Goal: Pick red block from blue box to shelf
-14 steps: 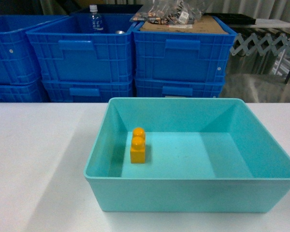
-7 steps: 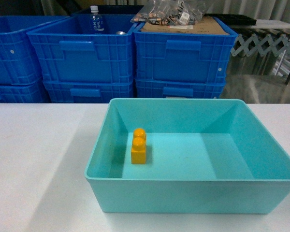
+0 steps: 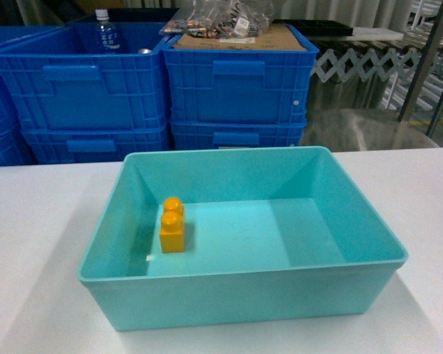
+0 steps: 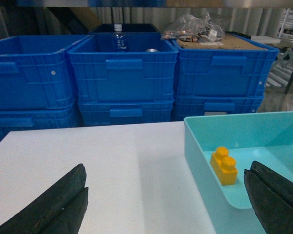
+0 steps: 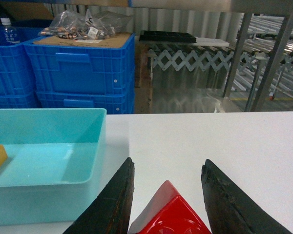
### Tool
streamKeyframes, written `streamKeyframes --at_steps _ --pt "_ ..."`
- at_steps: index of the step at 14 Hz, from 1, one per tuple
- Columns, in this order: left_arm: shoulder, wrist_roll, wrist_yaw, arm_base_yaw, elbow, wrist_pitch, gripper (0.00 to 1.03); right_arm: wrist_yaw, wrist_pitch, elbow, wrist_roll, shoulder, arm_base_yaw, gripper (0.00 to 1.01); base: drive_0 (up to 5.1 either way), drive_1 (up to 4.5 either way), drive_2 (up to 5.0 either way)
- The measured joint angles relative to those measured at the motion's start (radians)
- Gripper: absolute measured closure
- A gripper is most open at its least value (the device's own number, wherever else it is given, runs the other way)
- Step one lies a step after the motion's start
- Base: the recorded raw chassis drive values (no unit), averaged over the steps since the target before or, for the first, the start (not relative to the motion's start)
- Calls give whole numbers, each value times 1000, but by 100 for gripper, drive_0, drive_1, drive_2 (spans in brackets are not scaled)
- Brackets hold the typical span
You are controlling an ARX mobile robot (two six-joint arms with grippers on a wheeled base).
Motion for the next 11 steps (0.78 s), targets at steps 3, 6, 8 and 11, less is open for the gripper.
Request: streamKeyframes --at_steps 3,6,8,11 --pt "0 0 0 0 0 0 5 0 0 0 0 0 0 65 0 0 0" --pt "0 0 0 0 0 0 5 0 0 0 0 0 0 65 0 0 0" --pt "0 0 0 0 0 0 5 0 0 0 0 0 0 65 0 0 0" --pt "0 0 0 0 0 0 5 0 0 0 0 0 0 65 0 0 0"
